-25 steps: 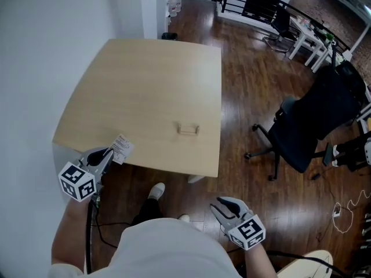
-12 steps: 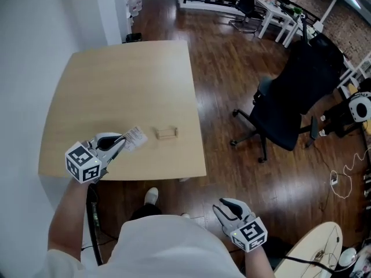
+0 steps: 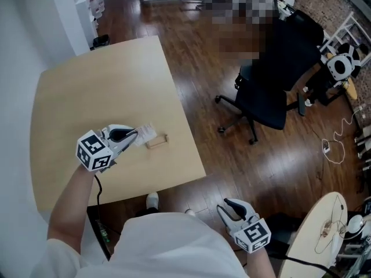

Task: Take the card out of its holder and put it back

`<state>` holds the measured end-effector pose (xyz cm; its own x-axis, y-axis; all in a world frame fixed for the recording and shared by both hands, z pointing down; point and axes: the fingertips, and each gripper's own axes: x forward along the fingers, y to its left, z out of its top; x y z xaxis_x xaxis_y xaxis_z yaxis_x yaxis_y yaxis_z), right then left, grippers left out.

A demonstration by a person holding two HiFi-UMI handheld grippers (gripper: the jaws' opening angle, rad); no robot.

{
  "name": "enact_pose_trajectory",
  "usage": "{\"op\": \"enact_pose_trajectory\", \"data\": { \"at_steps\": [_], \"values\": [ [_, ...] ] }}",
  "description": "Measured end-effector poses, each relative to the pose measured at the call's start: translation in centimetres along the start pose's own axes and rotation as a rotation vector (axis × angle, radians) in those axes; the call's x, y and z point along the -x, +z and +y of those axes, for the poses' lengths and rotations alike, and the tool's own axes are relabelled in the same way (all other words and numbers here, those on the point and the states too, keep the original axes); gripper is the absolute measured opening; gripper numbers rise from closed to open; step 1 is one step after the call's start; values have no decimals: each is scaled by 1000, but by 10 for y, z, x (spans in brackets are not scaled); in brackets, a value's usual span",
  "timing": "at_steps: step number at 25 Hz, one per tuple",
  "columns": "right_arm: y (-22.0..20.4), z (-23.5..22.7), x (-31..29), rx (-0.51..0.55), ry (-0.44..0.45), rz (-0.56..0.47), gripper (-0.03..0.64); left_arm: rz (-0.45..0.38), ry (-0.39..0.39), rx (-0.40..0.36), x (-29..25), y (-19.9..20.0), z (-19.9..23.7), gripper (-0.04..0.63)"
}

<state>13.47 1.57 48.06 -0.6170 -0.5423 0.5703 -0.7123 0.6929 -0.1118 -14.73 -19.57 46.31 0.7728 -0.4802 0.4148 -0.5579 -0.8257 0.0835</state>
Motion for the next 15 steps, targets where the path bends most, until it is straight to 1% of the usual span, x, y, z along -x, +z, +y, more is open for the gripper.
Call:
{"op": "enact_pose_trajectory", "data": {
  "at_steps": [4, 9, 15],
  "values": [
    [1, 3, -6, -38, -62, 14, 121, 2, -73, -6, -30, -6, 8, 15],
    [9, 11, -13, -73, -111, 18, 121, 12, -147, -5, -54, -11, 14, 15],
    [10, 17, -13, -103, -156, 21, 121, 46, -198, -9, -73, -24, 13, 15]
  ]
}}
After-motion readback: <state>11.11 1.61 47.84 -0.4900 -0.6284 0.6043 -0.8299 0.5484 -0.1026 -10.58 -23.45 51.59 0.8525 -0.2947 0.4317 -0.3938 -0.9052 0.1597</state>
